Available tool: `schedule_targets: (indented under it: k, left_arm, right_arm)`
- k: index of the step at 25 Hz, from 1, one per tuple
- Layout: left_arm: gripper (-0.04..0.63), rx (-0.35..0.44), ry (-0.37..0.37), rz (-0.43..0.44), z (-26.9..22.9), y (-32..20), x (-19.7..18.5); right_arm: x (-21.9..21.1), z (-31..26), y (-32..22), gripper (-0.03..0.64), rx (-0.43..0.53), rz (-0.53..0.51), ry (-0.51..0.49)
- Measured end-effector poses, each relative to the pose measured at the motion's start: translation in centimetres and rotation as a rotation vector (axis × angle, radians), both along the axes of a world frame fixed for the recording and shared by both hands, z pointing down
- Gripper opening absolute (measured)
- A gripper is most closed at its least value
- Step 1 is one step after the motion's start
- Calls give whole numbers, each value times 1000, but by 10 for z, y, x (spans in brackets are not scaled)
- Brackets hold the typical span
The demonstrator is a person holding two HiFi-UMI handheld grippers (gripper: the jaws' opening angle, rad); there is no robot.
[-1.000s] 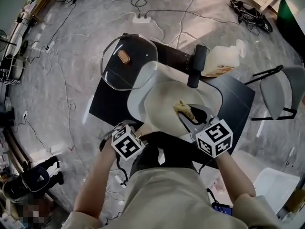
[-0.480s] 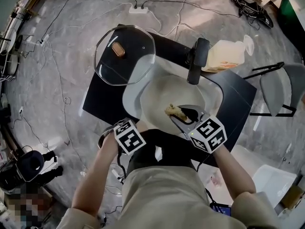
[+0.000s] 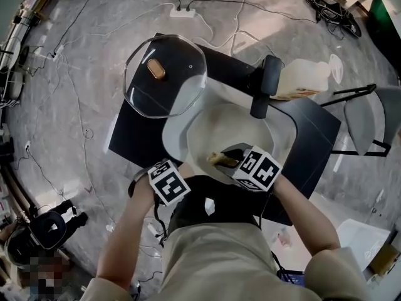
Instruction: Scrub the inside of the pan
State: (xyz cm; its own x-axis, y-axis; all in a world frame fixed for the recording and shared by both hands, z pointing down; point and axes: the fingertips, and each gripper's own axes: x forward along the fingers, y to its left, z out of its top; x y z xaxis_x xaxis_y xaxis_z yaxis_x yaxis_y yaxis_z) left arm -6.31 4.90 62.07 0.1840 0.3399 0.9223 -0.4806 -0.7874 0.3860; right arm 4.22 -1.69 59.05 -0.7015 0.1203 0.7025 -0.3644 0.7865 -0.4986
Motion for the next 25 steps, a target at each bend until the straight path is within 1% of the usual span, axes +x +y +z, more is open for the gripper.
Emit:
schedule_targets:
  k: [4,8,11,13,17,19,23,25]
  left_arm:
    - [164,-17,19,-11,1,1,-1]
    - [163,-27,37,-21,0,1,0]
    - [163,-22,28,-10,-1,-1,-2]
    - [163,-18,24,-4,0,0,-2]
    - [163,-16,37,1,2,-1,-3]
    - [163,-13,38,7,4,-2,-5]
    - [160,0,16,38,8,-2,-7]
    - [158,9,4,50,10,-3,-10]
  right_arm:
    - [-13,26,9,133,-62,-86,21]
    - [-32,37,20,133,-135,-189,-22]
    - [-46,43,12,133,-107,-229,-51]
    - [-51,53,8,133,-105,-236,-49]
    - [-58,72,-10,133,-69,-207,-43]
    - [-62,83,-25,133,-18,-185,-36]
    - [-63,107,-57,133,112,-163,13]
    - [-63,115,-66,137,127,-162,23]
